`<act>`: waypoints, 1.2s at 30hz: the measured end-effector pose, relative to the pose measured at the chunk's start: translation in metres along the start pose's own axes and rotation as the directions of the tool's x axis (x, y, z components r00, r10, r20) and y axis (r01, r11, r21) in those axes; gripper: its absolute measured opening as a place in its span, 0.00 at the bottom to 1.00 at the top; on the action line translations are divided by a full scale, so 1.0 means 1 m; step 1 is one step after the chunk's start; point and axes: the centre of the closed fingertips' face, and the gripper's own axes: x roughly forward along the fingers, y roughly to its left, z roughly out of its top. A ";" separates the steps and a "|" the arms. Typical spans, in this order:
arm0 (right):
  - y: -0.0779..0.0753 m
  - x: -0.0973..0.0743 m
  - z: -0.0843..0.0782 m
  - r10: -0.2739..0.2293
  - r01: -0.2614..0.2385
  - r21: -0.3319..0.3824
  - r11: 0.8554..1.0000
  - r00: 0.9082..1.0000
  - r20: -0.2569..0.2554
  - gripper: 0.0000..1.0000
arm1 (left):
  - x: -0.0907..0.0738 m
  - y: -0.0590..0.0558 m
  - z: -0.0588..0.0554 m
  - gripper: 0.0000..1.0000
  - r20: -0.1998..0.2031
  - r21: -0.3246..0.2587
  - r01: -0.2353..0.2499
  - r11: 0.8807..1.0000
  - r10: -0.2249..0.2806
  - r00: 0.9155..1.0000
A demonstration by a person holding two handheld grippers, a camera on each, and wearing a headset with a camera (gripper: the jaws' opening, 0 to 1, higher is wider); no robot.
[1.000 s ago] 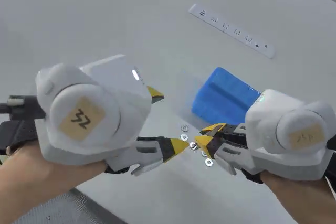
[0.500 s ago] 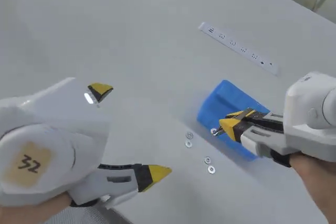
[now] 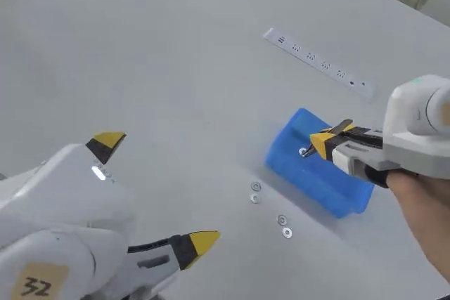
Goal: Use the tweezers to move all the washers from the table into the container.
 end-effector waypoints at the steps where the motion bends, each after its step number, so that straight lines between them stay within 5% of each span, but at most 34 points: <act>1: -0.002 0.003 -0.001 -0.006 0.006 0.003 1.000 1.000 -0.003 0.03 | 0.001 0.001 0.001 0.93 0.004 -0.001 0.001 1.000 -0.001 1.000; 11: -0.009 0.040 -0.011 -0.002 0.005 0.082 0.997 1.000 -0.030 0.03 | 0.009 0.008 0.002 0.92 0.010 0.060 -0.016 0.998 0.015 1.000; 19: -0.011 0.055 -0.016 -0.002 0.007 0.102 0.995 0.999 -0.046 0.04 | 0.010 0.007 0.001 0.96 0.011 0.041 0.006 0.999 -0.007 1.000; 29: -0.008 0.057 -0.022 0.011 -0.004 0.118 0.993 0.998 -0.057 0.04 | 0.012 0.005 0.000 0.99 0.005 0.046 0.012 0.999 -0.013 1.000; 36: -0.006 0.044 -0.011 0.008 -0.006 0.123 0.992 1.000 -0.020 0.04 | 0.013 0.007 0.000 0.99 0.003 0.059 0.000 0.998 0.000 1.000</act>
